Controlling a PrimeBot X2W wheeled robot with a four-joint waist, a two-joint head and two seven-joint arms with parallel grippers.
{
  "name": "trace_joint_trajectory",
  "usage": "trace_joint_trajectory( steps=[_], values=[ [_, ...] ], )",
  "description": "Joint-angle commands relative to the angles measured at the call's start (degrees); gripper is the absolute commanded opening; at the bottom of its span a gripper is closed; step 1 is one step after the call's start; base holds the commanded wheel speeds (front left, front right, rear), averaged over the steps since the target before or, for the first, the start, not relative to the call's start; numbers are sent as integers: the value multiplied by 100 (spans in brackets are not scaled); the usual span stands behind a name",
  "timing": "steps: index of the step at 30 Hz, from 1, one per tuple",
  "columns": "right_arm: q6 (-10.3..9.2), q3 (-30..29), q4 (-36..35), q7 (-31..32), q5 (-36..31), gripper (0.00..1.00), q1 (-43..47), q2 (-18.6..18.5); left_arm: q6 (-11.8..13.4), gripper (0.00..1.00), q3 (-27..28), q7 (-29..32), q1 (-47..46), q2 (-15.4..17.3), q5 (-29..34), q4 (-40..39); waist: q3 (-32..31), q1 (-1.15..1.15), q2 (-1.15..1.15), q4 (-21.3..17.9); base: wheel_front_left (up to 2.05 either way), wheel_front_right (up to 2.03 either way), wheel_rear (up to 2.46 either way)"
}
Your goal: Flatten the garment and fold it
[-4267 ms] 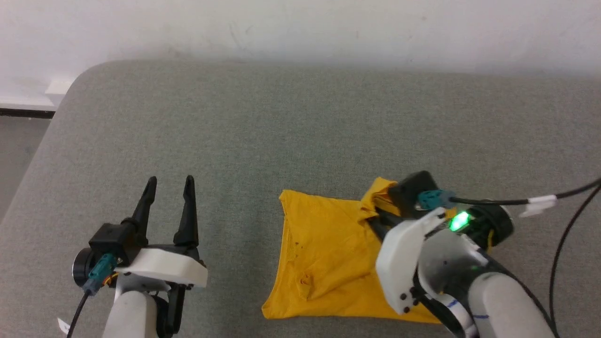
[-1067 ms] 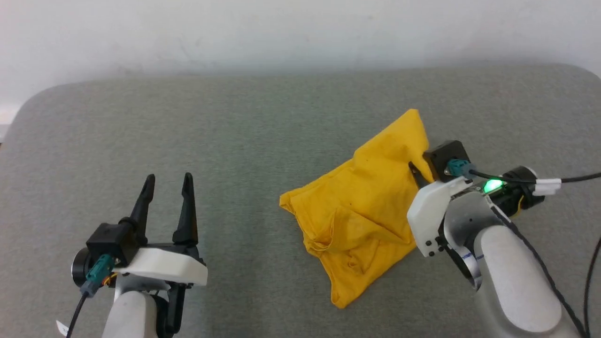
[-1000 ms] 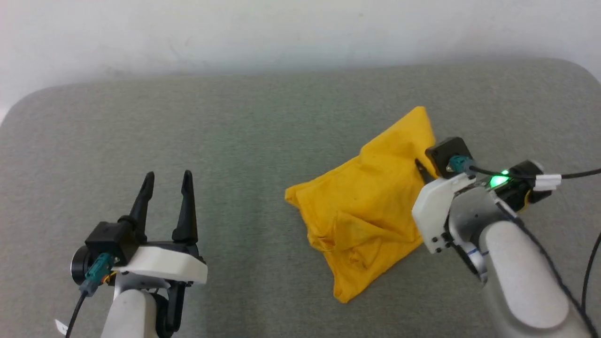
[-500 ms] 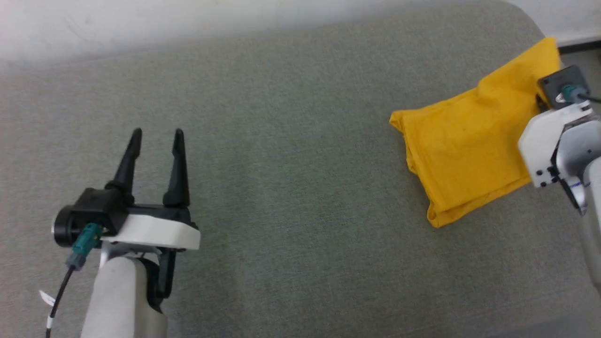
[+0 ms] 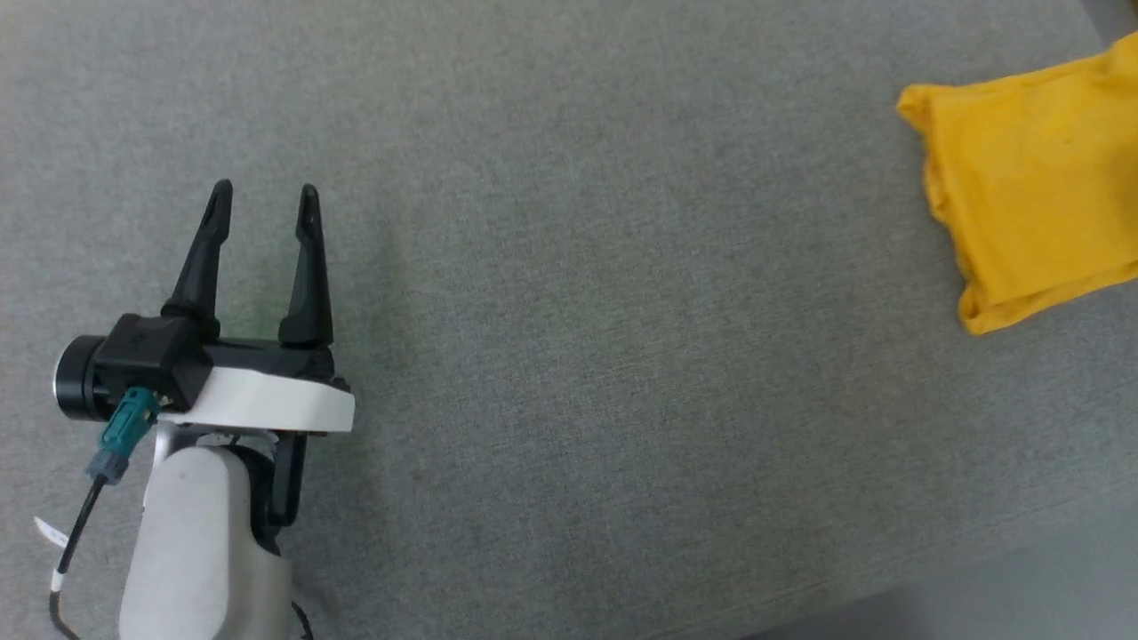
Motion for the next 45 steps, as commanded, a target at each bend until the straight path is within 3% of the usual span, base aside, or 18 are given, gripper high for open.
trace_joint_trajectory(
  steps=[1,8,9,10,18,26,36,45],
  values=[
    [-14,-84,8,-53,-81,0,-105,4,-11,100,3,-27,-68,49,55,-28,196,-1,0,74,0,0,0],
    [-14,-908,220,-381,-658,0,-168,198,-8,100,-27,-27,-74,48,40,-21,183,-1,0,307,0,0,0],
    [-14,-1001,255,-420,-706,28,-166,228,-7,100,-40,-27,-62,39,40,-10,148,-1,0,334,0,0,0],
    [-14,-1099,283,-461,-756,99,-158,249,-5,100,-46,-27,-47,32,38,4,102,-1,0,359,0,0,0],
    [-14,-1411,378,-967,-749,100,63,343,2,100,-33,-27,187,-89,-88,149,-578,-1,0,537,0,0,0],
    [-14,-1152,-15,-1423,-35,100,690,450,9,100,-100,-27,518,-265,-335,371,-1418,-1,0,825,0,0,0],
    [-14,-583,-1856,-1619,1387,100,2243,948,98,100,-385,-27,764,-344,-585,761,-2153,-1,0,1429,0,0,0],
    [-14,54,-3334,-1557,2049,100,3473,1486,177,100,-566,-27,988,-353,-687,851,-2347,-1,0,1764,0,0,0]
  ],
)
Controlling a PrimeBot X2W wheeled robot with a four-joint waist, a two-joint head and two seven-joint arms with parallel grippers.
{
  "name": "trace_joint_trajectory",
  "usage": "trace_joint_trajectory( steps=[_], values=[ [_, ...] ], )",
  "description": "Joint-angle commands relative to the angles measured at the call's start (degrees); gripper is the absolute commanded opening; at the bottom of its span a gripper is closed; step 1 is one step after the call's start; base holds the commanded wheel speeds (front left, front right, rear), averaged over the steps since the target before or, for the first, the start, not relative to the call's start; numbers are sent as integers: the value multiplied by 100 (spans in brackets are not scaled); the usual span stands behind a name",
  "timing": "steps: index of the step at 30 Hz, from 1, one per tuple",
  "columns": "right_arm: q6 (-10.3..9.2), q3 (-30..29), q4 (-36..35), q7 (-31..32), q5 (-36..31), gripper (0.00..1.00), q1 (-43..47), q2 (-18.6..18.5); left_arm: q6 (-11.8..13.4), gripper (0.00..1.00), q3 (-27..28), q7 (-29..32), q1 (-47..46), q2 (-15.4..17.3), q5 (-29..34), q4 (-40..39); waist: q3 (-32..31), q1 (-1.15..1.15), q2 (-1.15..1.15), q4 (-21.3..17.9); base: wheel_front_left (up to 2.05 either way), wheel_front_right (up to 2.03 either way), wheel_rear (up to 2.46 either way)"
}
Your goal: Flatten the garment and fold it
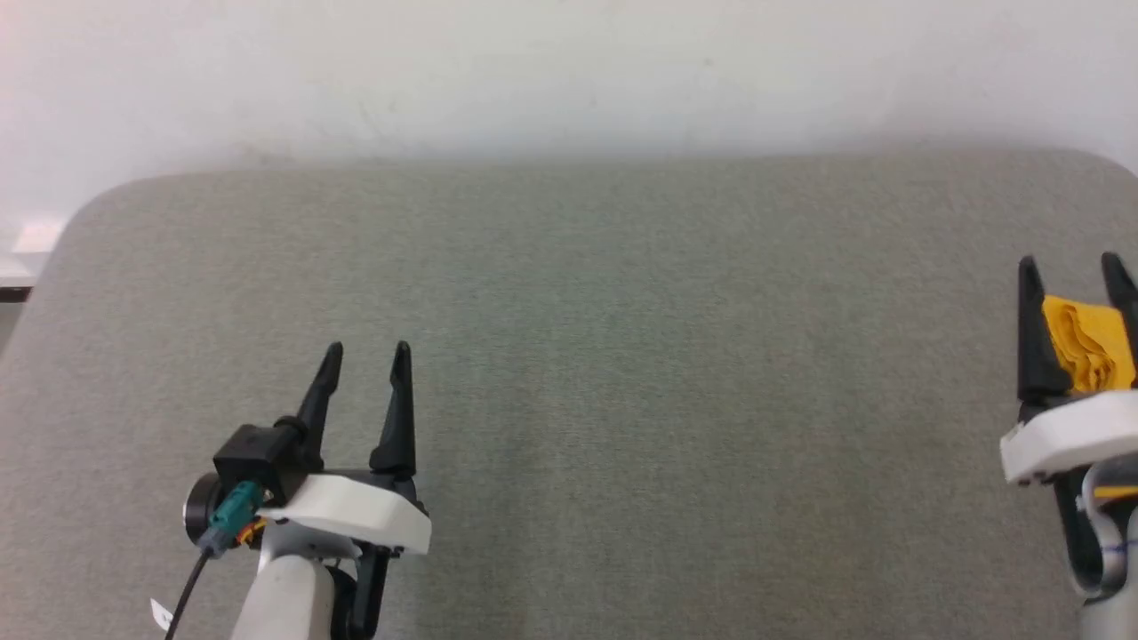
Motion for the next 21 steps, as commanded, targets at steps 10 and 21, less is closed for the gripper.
trace_joint_trajectory(
  steps=[10,21],
  values=[
    [-12,348,-821,-242,206,100,1196,471,82,100,-231,-27,295,-14,-135,77,-338,1,0,418,0,0,0],
    [-12,327,-523,-577,441,100,1666,514,229,100,-340,-27,621,-14,-189,37,-494,1,0,436,0,0,0]
  ],
)
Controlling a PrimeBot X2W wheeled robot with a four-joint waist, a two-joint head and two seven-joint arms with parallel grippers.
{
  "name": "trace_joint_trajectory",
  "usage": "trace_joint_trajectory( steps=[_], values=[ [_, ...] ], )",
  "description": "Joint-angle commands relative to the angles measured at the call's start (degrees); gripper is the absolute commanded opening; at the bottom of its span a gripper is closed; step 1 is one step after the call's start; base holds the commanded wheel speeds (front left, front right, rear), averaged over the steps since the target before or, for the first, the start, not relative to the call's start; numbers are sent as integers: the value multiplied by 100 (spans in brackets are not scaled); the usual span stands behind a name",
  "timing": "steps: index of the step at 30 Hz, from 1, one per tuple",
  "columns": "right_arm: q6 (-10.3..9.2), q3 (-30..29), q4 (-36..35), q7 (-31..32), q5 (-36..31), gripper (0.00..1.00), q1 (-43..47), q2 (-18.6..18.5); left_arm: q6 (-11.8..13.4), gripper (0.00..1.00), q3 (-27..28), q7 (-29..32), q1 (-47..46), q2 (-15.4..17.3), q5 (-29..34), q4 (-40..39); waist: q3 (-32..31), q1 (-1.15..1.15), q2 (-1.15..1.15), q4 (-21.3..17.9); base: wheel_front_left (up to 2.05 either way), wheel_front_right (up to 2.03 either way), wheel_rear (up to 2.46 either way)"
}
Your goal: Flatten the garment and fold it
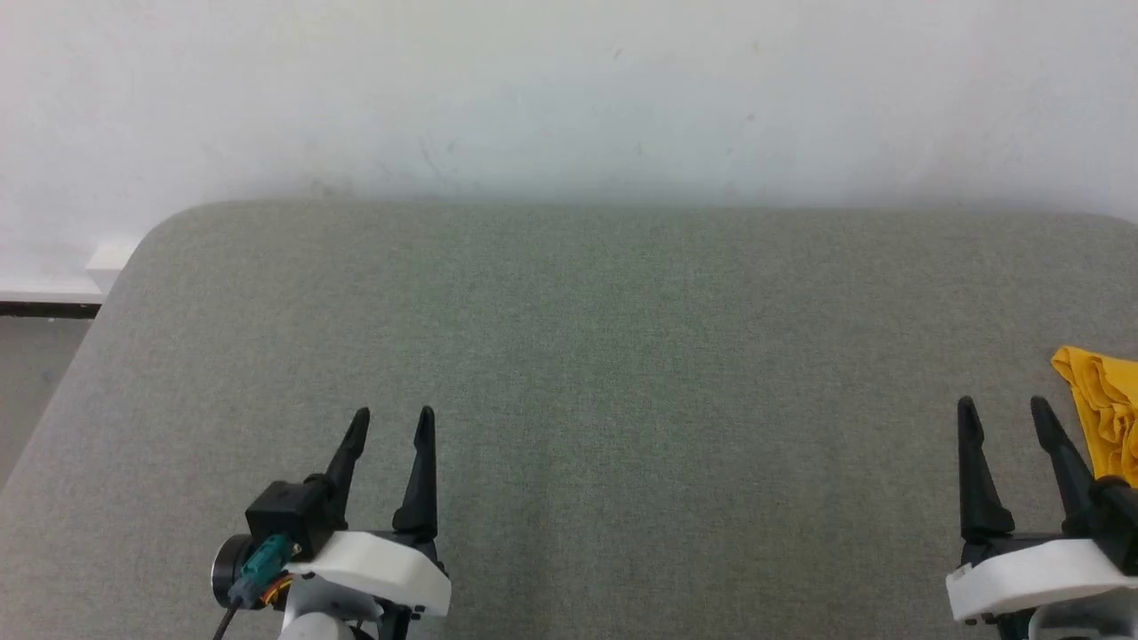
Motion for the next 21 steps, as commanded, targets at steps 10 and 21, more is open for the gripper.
trace_joint_trajectory(
  steps=[10,21],
  values=[
    [-11,71,297,-139,31,100,156,24,91,100,-55,-27,229,-9,2,-69,-63,0,0,16,0,0,0],
    [1,48,327,-113,12,0,117,-3,104,0,-62,11,173,1,2,-63,-58,0,0,16,0,0,0]
  ],
)
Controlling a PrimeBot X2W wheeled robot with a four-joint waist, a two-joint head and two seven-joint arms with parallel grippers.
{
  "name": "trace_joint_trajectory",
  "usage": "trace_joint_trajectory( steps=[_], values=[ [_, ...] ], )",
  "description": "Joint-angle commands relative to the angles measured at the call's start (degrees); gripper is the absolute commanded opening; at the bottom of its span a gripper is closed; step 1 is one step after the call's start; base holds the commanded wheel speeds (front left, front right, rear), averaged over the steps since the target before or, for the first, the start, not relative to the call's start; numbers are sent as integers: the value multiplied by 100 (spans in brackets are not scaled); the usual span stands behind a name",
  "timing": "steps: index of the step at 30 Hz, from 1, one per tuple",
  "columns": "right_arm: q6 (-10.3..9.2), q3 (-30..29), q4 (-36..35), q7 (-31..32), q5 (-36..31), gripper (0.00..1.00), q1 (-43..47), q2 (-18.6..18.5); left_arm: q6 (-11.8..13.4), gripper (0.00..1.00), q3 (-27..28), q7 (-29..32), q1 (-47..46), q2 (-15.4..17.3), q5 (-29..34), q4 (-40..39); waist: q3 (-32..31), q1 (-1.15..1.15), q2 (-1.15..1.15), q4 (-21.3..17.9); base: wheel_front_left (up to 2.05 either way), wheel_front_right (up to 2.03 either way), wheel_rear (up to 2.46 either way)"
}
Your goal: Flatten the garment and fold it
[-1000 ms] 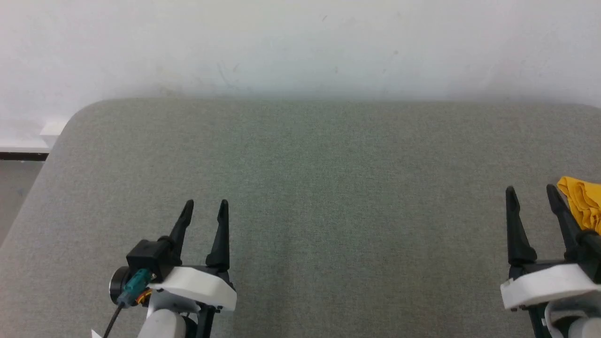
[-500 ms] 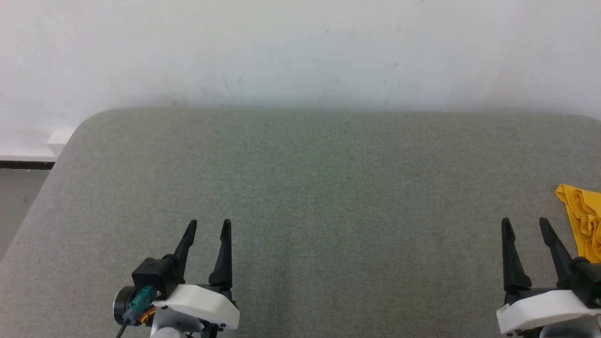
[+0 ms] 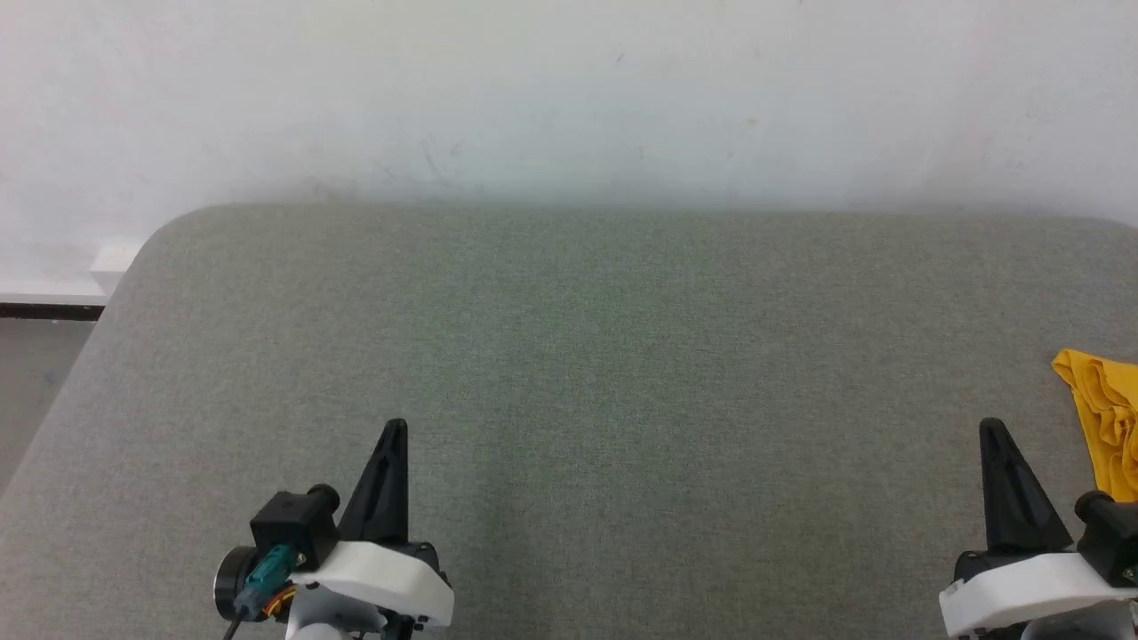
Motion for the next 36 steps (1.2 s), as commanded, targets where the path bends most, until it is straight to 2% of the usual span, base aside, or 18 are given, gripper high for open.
trace_joint_trajectory(
  steps=[1,36],
  values=[
    [0,-3,1,2,-1,0,-1,-1,0,0,1,2,0,0,2,-1,1,0,0,0,0,0,0],
    [-3,208,-66,293,-158,0,-123,6,47,0,144,368,72,-3,340,-333,68,0,0,-62,0,0,0]
  ],
)
